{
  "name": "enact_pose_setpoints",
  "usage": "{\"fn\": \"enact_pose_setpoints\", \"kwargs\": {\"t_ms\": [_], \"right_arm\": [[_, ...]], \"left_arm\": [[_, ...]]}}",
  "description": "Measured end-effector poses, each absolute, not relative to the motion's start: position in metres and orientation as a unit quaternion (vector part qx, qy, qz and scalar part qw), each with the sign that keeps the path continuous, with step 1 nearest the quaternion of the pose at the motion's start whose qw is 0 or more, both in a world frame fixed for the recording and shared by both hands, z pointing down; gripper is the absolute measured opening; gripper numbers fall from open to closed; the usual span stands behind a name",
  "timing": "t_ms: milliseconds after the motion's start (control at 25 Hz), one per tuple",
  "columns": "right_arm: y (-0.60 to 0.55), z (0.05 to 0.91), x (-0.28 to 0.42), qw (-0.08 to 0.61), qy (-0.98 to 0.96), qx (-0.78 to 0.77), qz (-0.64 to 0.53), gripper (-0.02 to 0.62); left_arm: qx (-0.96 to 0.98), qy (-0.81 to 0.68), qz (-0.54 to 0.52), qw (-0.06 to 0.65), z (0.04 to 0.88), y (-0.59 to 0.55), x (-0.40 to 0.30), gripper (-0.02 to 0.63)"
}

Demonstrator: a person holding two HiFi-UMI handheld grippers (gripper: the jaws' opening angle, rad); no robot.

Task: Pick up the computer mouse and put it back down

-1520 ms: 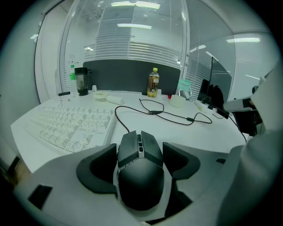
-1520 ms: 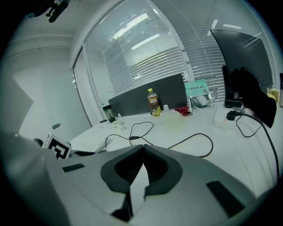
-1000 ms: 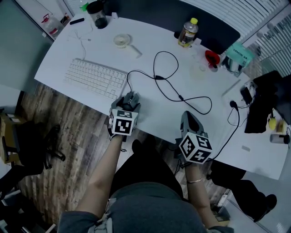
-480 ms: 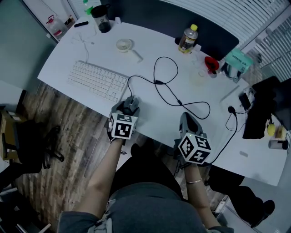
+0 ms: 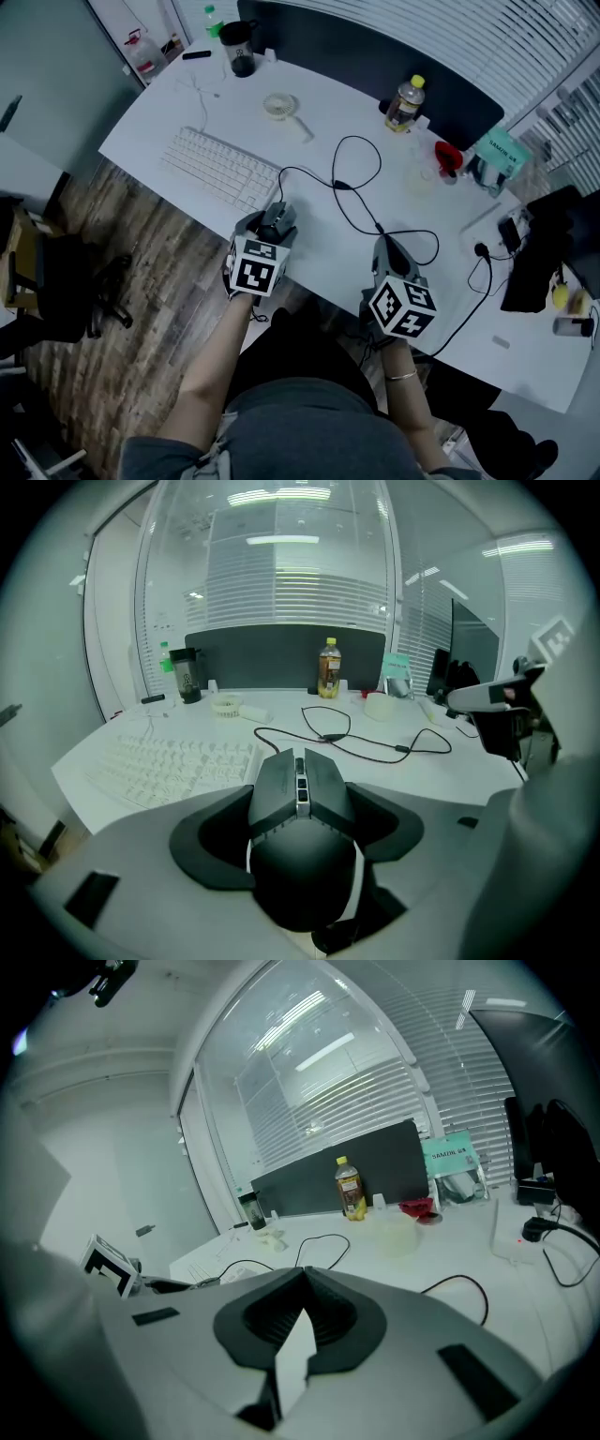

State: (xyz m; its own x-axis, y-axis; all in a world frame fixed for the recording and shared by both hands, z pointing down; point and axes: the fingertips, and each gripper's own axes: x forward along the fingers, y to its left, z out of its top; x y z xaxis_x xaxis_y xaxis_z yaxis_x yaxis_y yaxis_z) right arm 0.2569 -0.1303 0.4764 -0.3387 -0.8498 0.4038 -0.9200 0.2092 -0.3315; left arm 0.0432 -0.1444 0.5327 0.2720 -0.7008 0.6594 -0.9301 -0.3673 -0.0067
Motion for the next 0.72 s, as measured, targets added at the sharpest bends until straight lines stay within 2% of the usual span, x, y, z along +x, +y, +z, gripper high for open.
{"fn": "enact_pose_setpoints", "kwargs": {"t_ms": [720], "right_arm": [[-0.154, 0.457, 0.207, 0.053, -0.826, 0.5, 0.254, 0.006]], "left_arm": [[0.748, -0.587, 0.267, 0.156, 0.46, -0.153, -0.008, 0.308]]}}
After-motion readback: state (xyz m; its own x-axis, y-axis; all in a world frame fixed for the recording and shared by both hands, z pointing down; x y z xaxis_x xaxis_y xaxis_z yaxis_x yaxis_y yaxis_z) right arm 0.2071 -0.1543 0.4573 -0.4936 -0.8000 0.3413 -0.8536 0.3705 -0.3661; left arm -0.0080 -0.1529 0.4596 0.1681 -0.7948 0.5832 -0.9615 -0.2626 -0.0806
